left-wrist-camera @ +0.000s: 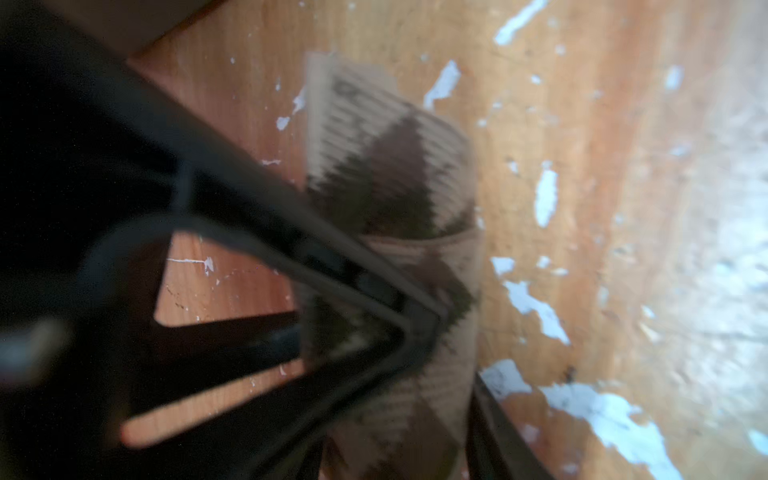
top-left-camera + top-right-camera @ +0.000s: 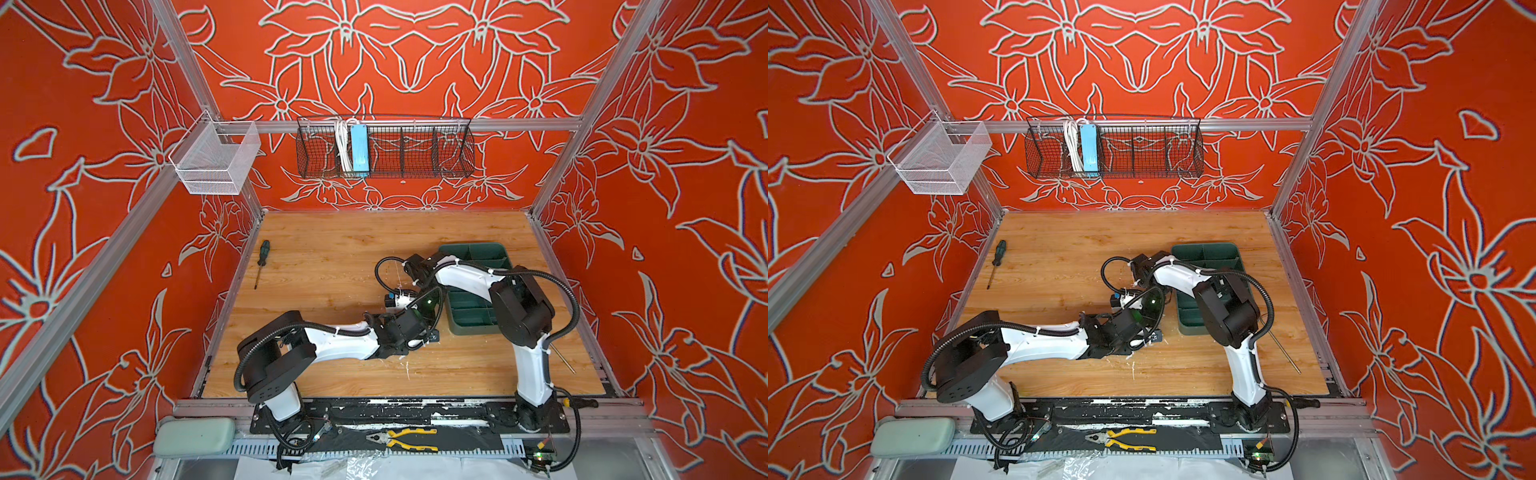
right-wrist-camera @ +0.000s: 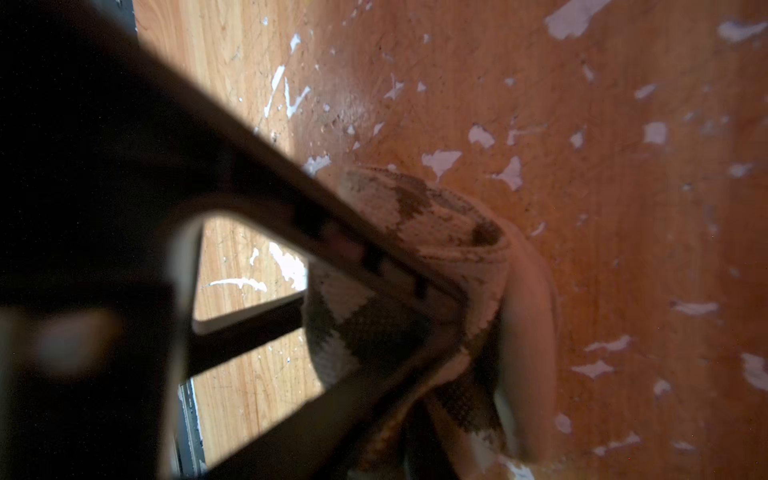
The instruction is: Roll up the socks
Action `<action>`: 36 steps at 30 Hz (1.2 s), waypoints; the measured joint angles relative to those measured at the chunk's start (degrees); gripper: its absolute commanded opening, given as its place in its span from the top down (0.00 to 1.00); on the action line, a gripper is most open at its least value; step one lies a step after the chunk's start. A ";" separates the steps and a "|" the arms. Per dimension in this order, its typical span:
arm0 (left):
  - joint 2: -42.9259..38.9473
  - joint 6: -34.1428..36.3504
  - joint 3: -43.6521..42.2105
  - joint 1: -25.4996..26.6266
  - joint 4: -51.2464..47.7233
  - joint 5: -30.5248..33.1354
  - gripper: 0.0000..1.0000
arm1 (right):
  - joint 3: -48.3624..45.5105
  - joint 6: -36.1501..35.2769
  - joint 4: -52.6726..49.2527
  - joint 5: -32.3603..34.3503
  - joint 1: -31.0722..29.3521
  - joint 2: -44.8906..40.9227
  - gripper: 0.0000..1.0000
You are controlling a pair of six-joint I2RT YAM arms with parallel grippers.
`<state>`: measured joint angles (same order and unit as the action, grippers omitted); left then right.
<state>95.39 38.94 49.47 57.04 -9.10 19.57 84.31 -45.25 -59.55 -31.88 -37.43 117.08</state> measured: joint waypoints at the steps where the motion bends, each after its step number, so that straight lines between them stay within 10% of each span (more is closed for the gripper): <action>1: 0.24 -0.33 0.26 -0.15 -0.28 -0.17 0.72 | -0.11 0.00 0.22 0.15 0.07 -0.17 0.91; 5: 0.52 -0.63 1.03 -0.63 -1.38 -0.96 1.00 | -1.73 0.09 2.03 0.68 0.39 -1.73 0.89; 10: 2.25 1.95 3.58 -0.72 -3.21 -1.66 1.00 | -9.03 0.79 9.94 3.08 1.31 -8.26 0.78; 11: 2.78 2.19 4.24 -0.68 -3.39 -1.73 1.00 | -11.47 0.94 12.55 3.76 1.55 -10.62 0.23; 12: 3.19 2.43 4.74 -0.68 -3.48 -1.99 1.00 | -13.60 1.40 14.99 4.79 1.84 -12.87 0.02; 20: 3.23 -0.50 5.33 -1.90 -4.76 -3.63 1.00 | -28.20 5.92 33.64 14.88 6.25 -37.92 0.02; 29: 5.90 -2.40 15.10 -7.76 -21.46 -17.77 1.00 | -36.20 19.85 50.31 42.16 9.75 -52.33 0.02; 36: 14.16 -4.72 26.38 -14.23 -34.51 -31.89 1.00 | -36.59 16.57 49.33 29.53 9.51 -69.48 0.16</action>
<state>109.56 34.22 75.85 42.81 -43.62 -12.32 47.72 -28.69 -10.22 -2.35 -27.92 47.59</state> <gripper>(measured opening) 0.114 0.874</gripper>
